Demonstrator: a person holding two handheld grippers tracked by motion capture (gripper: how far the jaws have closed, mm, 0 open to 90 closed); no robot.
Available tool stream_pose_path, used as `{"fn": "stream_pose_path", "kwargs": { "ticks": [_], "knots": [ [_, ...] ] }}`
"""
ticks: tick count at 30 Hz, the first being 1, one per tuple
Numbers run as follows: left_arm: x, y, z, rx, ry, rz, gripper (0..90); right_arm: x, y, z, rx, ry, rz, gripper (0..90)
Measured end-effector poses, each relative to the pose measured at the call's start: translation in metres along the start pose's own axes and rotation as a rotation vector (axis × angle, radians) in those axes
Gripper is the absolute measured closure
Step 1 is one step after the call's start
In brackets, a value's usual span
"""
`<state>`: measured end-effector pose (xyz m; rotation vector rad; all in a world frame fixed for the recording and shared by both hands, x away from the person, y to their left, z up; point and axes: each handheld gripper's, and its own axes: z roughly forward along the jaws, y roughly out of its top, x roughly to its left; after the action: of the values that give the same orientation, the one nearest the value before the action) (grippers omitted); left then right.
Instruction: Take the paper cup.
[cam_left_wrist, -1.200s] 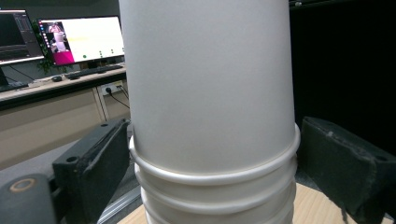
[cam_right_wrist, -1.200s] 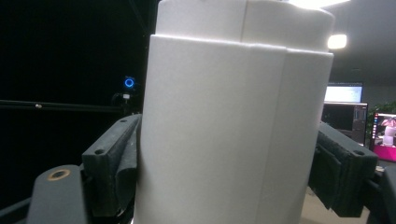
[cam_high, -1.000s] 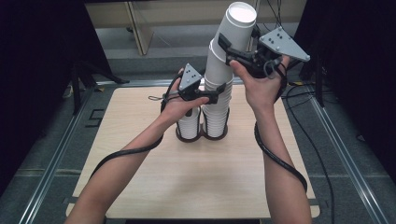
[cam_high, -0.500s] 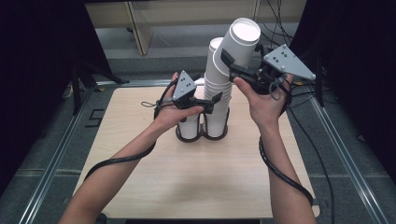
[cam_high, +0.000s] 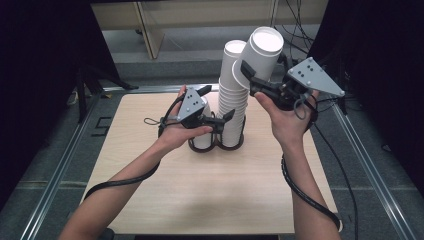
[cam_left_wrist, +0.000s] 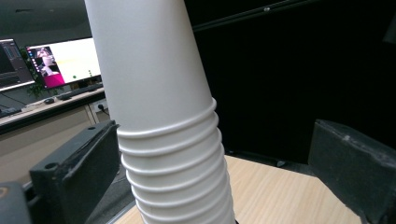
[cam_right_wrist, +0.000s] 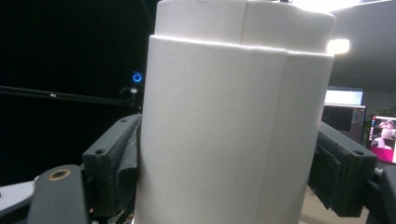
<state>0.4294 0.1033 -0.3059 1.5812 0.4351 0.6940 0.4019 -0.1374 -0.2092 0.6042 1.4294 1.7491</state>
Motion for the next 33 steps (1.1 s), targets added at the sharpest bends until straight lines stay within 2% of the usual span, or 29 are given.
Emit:
{"fn": "stream_pose_path", "kwargs": {
  "ticks": [7, 16, 19, 23, 28, 30, 32, 33],
  "knots": [
    [-0.003, -0.004, -0.014, -0.003, -0.003, -0.001, 1.5, 0.006, -0.008, -0.011, 0.02, 0.003, 0.008, 20.3],
    [-0.009, -0.02, -0.042, 0.001, 0.002, 0.01, 0.7, 0.017, -0.028, -0.024, 0.056, 0.02, 0.03, 20.2],
    [-0.012, -0.032, -0.056, 0.005, 0.0, -0.011, 0.5, 0.021, -0.04, -0.031, 0.065, 0.031, 0.061, 20.2],
    [-0.016, -0.046, -0.07, 0.025, 0.004, -0.001, 0.2, 0.025, -0.054, -0.038, 0.086, 0.035, 0.082, 20.2],
    [-0.019, -0.064, -0.086, 0.042, 0.012, -0.023, 0.2, 0.032, -0.074, -0.045, 0.119, 0.058, 0.16, 20.2],
    [-0.019, -0.071, -0.09, 0.048, 0.014, -0.017, 0.2, 0.036, -0.082, -0.047, 0.135, 0.073, 0.205, 20.2],
    [-0.02, -0.077, -0.094, 0.049, 0.016, -0.045, 0.1, 0.039, -0.091, -0.048, 0.149, 0.083, 0.244, 20.2],
    [-0.02, -0.079, -0.095, 0.051, 0.018, -0.051, 0.1, 0.039, -0.098, -0.049, 0.153, 0.088, 0.246, 20.2]
  ]
}}
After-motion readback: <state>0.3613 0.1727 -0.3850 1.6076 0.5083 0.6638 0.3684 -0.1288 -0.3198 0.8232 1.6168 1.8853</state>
